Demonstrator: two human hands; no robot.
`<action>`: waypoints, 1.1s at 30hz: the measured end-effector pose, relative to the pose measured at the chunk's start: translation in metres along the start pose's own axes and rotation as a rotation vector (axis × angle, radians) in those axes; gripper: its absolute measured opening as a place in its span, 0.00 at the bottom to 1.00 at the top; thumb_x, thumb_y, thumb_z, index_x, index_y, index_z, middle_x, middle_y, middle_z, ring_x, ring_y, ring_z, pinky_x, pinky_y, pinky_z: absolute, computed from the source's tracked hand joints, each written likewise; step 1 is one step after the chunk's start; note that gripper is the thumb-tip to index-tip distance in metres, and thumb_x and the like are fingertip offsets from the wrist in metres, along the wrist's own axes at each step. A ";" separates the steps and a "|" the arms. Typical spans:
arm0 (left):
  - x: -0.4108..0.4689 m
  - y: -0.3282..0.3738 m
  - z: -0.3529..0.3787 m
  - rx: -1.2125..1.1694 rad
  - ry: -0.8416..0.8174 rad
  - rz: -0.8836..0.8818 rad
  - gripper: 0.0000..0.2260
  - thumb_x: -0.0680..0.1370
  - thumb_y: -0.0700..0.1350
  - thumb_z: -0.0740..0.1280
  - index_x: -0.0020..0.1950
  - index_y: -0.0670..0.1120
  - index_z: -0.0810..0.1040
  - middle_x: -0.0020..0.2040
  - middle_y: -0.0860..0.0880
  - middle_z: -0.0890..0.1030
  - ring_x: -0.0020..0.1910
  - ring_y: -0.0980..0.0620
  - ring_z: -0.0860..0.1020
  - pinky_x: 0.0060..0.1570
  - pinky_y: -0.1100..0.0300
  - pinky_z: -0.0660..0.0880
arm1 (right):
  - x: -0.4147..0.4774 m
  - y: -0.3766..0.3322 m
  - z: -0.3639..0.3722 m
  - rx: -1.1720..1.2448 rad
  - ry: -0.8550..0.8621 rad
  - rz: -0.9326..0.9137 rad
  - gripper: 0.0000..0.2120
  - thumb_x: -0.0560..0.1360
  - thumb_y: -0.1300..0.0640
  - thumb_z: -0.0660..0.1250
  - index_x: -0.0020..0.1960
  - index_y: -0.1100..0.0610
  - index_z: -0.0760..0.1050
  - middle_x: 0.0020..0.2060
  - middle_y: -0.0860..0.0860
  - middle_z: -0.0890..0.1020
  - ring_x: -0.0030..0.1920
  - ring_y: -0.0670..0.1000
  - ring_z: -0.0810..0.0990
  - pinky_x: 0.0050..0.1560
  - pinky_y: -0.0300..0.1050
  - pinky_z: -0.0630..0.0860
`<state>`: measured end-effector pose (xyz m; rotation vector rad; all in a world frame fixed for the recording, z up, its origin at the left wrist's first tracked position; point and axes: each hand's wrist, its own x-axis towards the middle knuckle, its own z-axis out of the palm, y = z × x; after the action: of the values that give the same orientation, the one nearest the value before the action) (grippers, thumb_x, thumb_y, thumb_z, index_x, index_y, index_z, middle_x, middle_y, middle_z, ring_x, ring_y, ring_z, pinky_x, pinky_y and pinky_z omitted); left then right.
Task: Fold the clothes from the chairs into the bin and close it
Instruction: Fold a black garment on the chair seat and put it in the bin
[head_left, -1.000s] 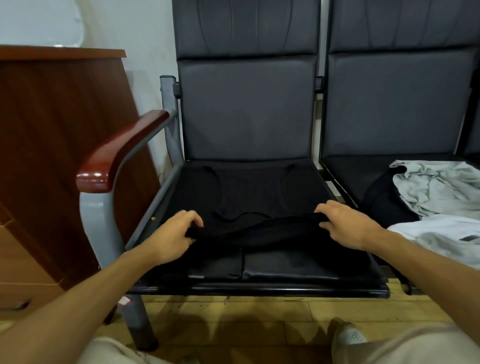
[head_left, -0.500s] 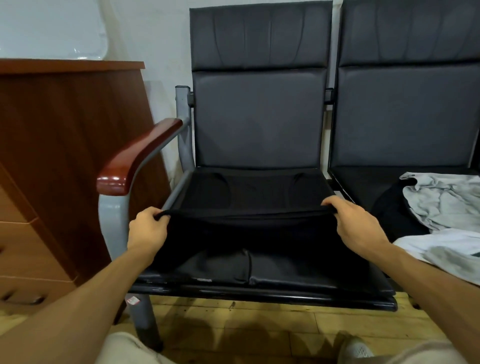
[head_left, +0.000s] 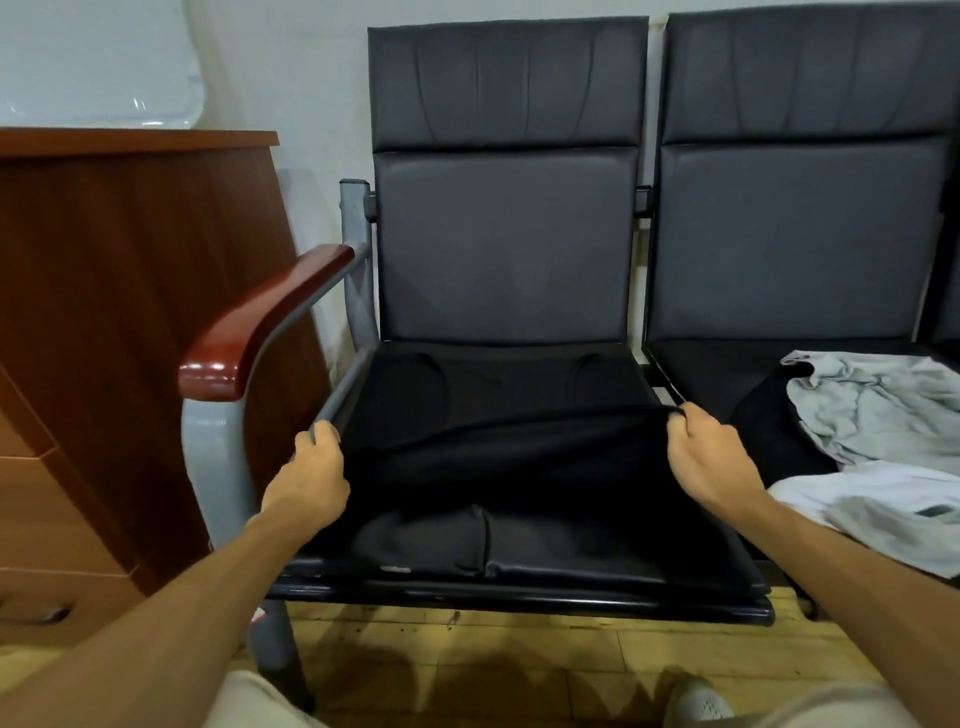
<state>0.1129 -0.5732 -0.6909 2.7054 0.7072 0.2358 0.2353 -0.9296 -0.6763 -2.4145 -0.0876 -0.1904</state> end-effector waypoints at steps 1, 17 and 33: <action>0.000 0.002 0.001 -0.012 -0.008 0.003 0.16 0.76 0.31 0.63 0.61 0.42 0.64 0.57 0.41 0.68 0.43 0.43 0.75 0.46 0.49 0.76 | 0.001 0.001 0.000 -0.010 0.004 0.063 0.14 0.81 0.54 0.49 0.54 0.59 0.71 0.50 0.59 0.77 0.47 0.59 0.73 0.51 0.53 0.69; -0.001 -0.001 -0.017 -0.665 -0.176 -0.073 0.10 0.82 0.46 0.62 0.53 0.44 0.81 0.46 0.39 0.82 0.44 0.48 0.80 0.42 0.57 0.74 | 0.003 0.014 -0.009 0.104 0.078 0.002 0.10 0.79 0.56 0.64 0.56 0.59 0.81 0.50 0.56 0.83 0.56 0.58 0.78 0.51 0.44 0.69; -0.029 0.009 -0.043 -0.898 -0.371 -0.014 0.09 0.80 0.39 0.61 0.47 0.42 0.82 0.44 0.43 0.85 0.45 0.45 0.84 0.51 0.51 0.77 | -0.020 0.015 -0.030 0.338 -0.667 -0.026 0.09 0.80 0.61 0.63 0.45 0.62 0.80 0.40 0.56 0.83 0.42 0.51 0.81 0.47 0.43 0.75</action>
<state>0.0816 -0.5827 -0.6502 1.8104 0.3723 0.0225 0.2134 -0.9611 -0.6673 -2.0445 -0.4161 0.5802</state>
